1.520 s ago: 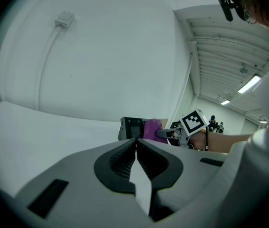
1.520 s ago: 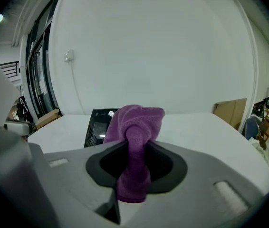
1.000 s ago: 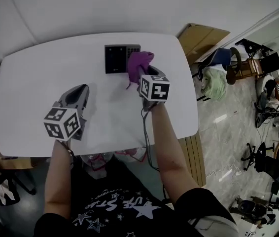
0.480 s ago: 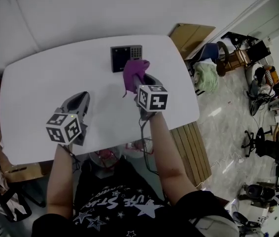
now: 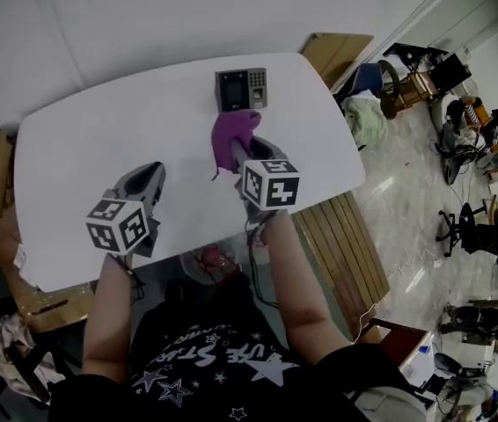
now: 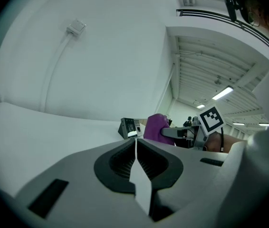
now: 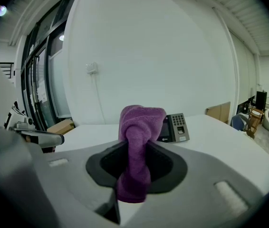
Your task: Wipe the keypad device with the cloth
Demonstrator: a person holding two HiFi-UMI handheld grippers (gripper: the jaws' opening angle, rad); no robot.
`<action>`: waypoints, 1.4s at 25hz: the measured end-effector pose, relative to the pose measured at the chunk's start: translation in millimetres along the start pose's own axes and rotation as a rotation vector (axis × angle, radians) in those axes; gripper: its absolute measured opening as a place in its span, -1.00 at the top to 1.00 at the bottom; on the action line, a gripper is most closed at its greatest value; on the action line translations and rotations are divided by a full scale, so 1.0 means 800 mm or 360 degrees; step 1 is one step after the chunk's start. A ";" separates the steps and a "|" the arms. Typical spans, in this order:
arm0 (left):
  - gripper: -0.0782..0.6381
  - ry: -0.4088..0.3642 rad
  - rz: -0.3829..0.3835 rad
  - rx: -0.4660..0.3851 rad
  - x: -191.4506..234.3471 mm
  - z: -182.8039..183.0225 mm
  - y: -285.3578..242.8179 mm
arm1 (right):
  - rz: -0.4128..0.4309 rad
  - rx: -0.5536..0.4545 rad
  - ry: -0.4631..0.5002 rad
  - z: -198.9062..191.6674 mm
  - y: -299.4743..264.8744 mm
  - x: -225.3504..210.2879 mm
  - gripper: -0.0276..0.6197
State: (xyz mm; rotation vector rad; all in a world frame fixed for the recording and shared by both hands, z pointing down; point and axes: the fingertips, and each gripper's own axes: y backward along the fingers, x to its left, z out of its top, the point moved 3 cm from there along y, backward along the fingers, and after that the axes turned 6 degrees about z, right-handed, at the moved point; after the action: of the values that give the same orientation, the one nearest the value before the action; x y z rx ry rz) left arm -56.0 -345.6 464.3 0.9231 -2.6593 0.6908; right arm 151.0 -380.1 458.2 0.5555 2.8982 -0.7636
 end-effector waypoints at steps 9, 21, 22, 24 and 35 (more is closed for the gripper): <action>0.73 -0.0093 -0.0188 0.0026 0.008 -0.013 0.069 | -0.0087 -0.0045 -0.0072 -0.048 0.059 0.107 0.61; 0.73 -0.0151 -0.0392 0.0086 -0.040 -0.051 0.093 | -0.0245 -0.0014 -0.0187 -0.118 0.144 0.132 0.61; 0.73 -0.0151 -0.0402 0.0089 -0.046 -0.055 0.097 | -0.0247 -0.0011 -0.0190 -0.122 0.149 0.134 0.61; 0.73 -0.0158 -0.0415 0.0092 -0.057 -0.061 0.106 | -0.0239 -0.0011 -0.0188 -0.128 0.158 0.138 0.61; 0.73 -0.0185 -0.0401 0.0077 -0.115 -0.098 0.184 | -0.0113 -0.0162 -0.0147 -0.149 0.245 0.192 0.61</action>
State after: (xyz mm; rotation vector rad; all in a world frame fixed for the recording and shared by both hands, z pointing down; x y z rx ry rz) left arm -72.6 -156.8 444.9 1.3206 -2.5683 0.6623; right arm 81.1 -113.4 444.1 0.3978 2.8649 -0.6276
